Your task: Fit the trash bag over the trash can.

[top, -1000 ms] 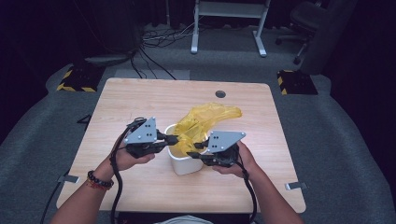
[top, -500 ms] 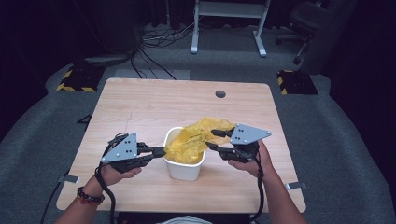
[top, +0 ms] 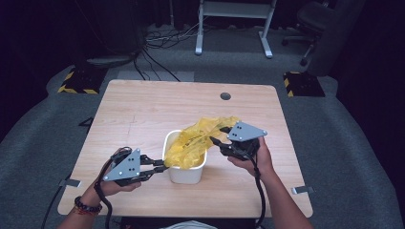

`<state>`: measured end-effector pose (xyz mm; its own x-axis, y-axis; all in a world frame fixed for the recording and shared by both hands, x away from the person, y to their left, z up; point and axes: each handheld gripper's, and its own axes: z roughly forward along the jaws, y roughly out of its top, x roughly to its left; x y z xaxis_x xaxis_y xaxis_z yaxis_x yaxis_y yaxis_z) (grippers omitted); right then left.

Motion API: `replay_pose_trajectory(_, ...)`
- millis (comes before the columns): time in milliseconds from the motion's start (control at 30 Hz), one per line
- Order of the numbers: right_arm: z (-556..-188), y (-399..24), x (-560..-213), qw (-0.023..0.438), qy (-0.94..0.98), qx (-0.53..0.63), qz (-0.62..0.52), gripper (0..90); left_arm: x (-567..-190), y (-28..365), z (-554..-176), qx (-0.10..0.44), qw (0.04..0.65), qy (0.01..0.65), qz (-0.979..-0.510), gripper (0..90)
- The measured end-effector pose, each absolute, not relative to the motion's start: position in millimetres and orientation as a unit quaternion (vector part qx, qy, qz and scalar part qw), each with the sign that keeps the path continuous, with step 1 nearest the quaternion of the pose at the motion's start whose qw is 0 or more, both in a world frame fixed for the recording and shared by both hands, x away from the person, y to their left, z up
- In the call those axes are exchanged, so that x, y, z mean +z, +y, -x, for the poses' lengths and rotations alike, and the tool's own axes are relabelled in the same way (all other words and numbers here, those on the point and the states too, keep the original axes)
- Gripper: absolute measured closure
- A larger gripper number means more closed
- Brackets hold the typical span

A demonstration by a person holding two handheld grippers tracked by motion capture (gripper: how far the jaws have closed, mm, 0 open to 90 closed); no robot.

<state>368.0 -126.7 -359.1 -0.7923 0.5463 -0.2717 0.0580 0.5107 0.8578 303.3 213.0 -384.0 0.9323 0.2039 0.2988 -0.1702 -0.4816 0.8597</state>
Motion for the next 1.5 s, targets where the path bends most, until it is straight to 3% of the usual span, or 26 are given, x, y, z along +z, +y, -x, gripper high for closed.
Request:
replay_pose_trajectory(367, -381.2, -120.8, -368.4, 0.240, 0.832, 0.454, -0.208, 52.6, -412.9, 207.6, -299.8, 0.197, 0.454, 0.010, -0.869, 90.0)
replay_pose_trajectory(467, -379.8, -122.0, -369.2, 0.227, 0.834, 0.459, -0.204, 49.0, -436.8, 190.6, -297.2, 0.229, 0.377, 0.014, -0.897, 90.0)
replay_pose_trajectory(633, -375.9, -125.5, -366.6, 0.191, 0.839, 0.480, -0.171, 48.7, -442.6, 193.7, -298.5, 0.218, 0.384, 0.036, -0.896, 88.9)
replay_pose_trajectory(800, -365.5, -117.5, -362.9, 0.156, 0.846, 0.495, -0.120, 47.7, -428.2, 211.5, -295.2, 0.190, 0.463, 0.066, -0.863, 71.9)
replay_pose_trajectory(933, -357.1, -106.1, -359.5, 0.150, 0.851, 0.496, -0.081, 46.0, -423.3, 218.6, -293.9, 0.188, 0.481, 0.084, -0.852, 59.6)
replay_pose_trajectory(1033, -351.5, -97.3, -356.6, 0.143, 0.852, 0.501, -0.056, 47.2, -419.8, 222.3, -293.4, 0.181, 0.491, 0.109, -0.845, 43.0)
replay_pose_trajectory(1200, -347.2, -82.1, -357.8, 0.146, 0.862, 0.484, -0.041, 58.6, -402.3, 229.8, -290.6, 0.200, 0.529, 0.149, -0.811, 21.8)
replay_pose_trajectory(1367, -347.1, -71.6, -361.4, 0.156, 0.873, 0.461, -0.029, 73.9, -368.3, 229.0, -294.2, 0.207, 0.570, 0.143, -0.782, 15.7)
replay_pose_trajectory(1500, -345.8, -66.2, -364.1, 0.159, 0.871, 0.464, -0.020, 80.2, -350.6, 215.5, -299.2, 0.208, 0.564, 0.121, -0.790, 15.7)
